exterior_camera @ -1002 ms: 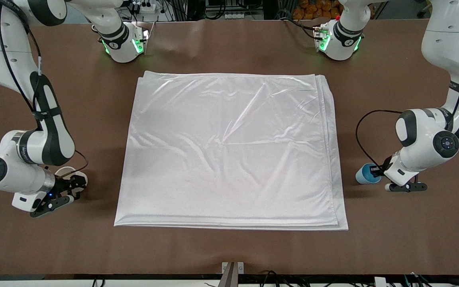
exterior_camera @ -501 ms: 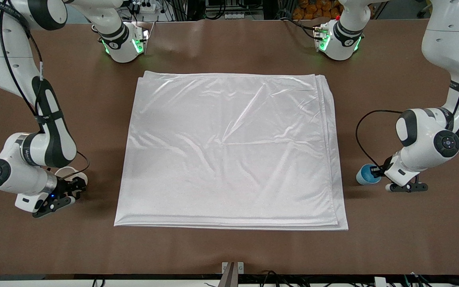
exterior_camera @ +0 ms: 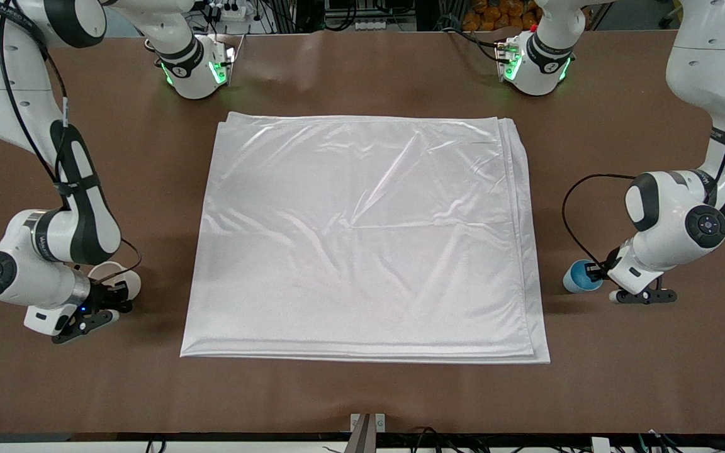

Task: Place blue cup into white mug on cloth

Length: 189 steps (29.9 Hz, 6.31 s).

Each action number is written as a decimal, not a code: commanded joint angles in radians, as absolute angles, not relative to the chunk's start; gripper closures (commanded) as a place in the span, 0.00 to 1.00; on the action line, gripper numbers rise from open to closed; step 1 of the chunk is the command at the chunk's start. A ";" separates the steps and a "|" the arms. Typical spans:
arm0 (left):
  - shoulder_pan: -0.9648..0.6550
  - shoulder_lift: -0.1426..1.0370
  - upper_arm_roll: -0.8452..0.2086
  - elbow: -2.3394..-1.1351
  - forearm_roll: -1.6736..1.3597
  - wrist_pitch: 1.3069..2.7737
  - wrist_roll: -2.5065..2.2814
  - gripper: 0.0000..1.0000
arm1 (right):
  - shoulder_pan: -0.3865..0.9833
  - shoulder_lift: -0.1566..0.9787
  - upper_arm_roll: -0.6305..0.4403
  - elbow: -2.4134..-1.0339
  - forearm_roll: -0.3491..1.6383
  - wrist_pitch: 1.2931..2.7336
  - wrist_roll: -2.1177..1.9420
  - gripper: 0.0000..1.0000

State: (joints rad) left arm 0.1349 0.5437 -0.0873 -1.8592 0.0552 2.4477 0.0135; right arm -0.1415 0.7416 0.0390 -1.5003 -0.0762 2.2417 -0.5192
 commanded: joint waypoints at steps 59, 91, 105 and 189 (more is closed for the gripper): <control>0.069 0.377 -0.147 -1.853 0.074 2.301 -0.017 1.00 | 0.475 0.738 0.104 -1.301 -0.162 2.117 0.923 1.00; 0.012 0.354 -0.282 -1.798 0.091 2.174 -0.261 1.00 | 0.607 0.845 0.106 -1.304 -0.170 2.249 1.220 0.73; -0.002 0.354 -0.316 -1.776 0.091 2.174 -0.291 1.00 | 0.516 0.813 0.107 -1.298 -0.167 2.198 1.142 0.00; -0.629 0.703 -0.187 -1.413 0.170 2.232 -1.025 0.00 | -0.057 -0.032 0.005 -1.624 -0.023 1.519 -0.149 0.00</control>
